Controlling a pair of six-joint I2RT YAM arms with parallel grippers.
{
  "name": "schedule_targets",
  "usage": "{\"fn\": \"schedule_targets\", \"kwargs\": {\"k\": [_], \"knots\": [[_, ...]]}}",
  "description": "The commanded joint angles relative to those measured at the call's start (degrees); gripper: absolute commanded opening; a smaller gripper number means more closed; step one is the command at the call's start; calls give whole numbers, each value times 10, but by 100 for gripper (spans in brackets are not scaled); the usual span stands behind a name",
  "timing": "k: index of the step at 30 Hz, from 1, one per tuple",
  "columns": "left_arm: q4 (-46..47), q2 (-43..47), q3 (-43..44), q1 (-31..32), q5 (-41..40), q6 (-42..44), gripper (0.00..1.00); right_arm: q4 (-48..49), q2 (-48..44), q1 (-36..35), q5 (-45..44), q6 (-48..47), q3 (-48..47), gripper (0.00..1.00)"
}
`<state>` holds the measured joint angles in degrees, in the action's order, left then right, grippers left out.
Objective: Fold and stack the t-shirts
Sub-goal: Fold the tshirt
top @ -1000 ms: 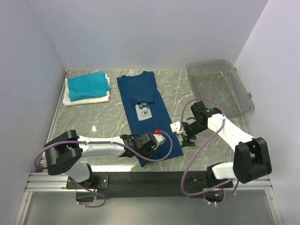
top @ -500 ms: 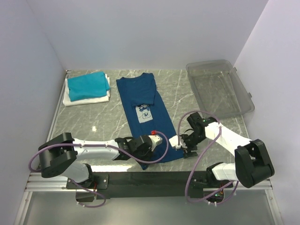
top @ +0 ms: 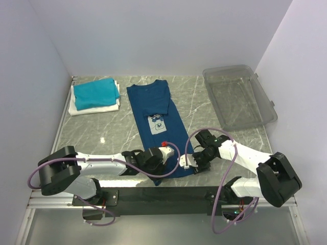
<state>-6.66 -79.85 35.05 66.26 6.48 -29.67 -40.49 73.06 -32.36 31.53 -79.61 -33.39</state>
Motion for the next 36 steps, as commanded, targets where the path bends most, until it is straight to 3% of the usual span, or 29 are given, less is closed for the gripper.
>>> {"fn": "schedule_targets", "kwargs": {"k": [1,4,8,13,21,26,36], "knots": [[22,12,1,-3,20,-7,1,50,-8,-11,-35,33,21,55],[23,16,-2,-3,21,-5,1,64,-10,-12,-36,59,21,43],[23,26,-8,-4,20,-1,1,63,-13,-12,-31,78,10,17],[21,44,-10,-13,37,8,1,22,-20,6,13,99,-28,0],[31,77,-10,-60,92,29,1,-70,-18,44,103,93,-97,0],[4,77,18,-123,129,67,1,-66,13,77,133,139,-155,0],[-137,-39,199,-265,197,212,1,-32,199,121,108,311,-396,0]]}}
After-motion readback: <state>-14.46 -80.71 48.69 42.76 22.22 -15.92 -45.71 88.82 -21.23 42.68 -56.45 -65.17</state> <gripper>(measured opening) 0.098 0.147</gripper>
